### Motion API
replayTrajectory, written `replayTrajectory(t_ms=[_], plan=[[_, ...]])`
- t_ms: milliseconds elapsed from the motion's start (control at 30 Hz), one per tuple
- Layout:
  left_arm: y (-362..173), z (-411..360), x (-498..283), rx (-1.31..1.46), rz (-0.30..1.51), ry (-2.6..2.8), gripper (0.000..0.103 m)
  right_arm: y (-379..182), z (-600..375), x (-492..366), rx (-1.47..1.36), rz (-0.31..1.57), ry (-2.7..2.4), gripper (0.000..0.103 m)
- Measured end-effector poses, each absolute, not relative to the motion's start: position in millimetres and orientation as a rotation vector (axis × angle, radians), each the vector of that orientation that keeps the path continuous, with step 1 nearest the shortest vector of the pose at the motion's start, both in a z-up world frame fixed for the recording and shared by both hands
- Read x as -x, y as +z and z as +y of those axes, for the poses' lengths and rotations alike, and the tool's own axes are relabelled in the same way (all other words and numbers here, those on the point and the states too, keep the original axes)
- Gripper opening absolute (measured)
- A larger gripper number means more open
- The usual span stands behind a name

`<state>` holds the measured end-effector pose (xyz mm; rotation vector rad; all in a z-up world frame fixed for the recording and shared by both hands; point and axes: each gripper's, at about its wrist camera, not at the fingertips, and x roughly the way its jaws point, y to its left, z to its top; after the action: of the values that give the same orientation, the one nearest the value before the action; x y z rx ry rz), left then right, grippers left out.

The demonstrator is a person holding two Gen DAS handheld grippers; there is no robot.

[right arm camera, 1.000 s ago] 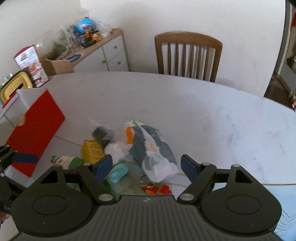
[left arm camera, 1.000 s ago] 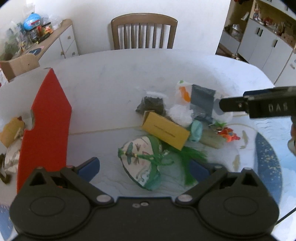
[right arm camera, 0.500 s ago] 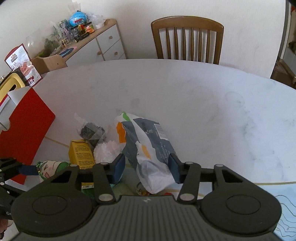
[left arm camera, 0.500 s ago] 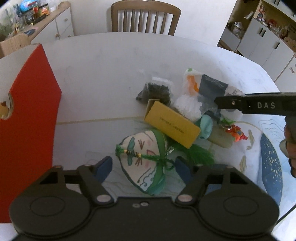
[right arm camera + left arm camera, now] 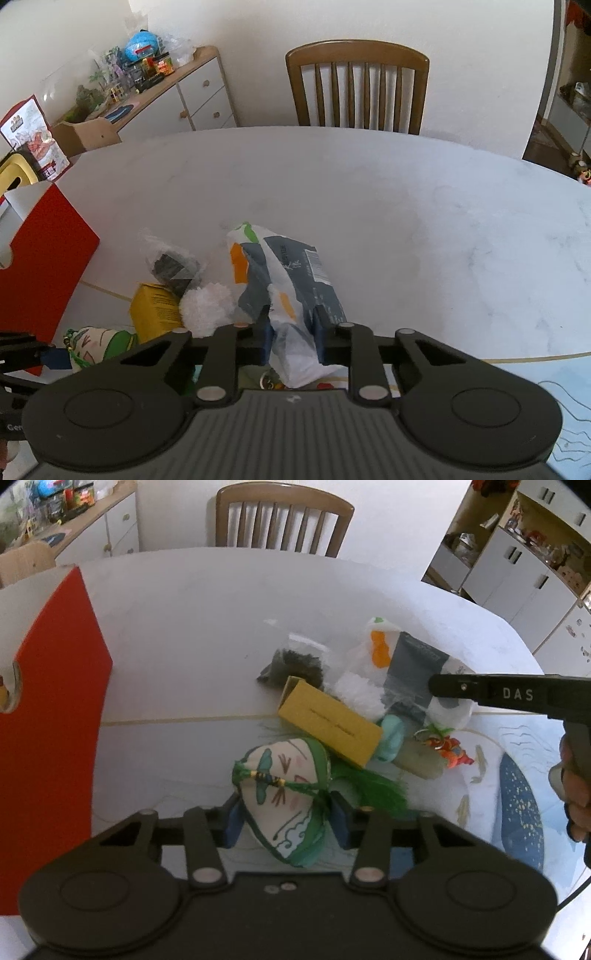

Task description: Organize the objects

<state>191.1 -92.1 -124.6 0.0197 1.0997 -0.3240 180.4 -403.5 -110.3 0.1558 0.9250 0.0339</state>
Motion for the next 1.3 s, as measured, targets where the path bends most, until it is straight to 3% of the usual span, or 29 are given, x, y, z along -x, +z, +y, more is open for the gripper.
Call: replayTrajectory(t_ms=[700, 1300], plan=[[-48, -71, -157, 0.028, 1.070, -0.397, 0.045, -18, -357, -103, -0.196, 0.815, 0.103, 0.017], [22, 42, -160, 0.021, 0.974, -0.391, 0.045, 21, -232, -110, -0.155, 0.785, 0.165, 0.017]])
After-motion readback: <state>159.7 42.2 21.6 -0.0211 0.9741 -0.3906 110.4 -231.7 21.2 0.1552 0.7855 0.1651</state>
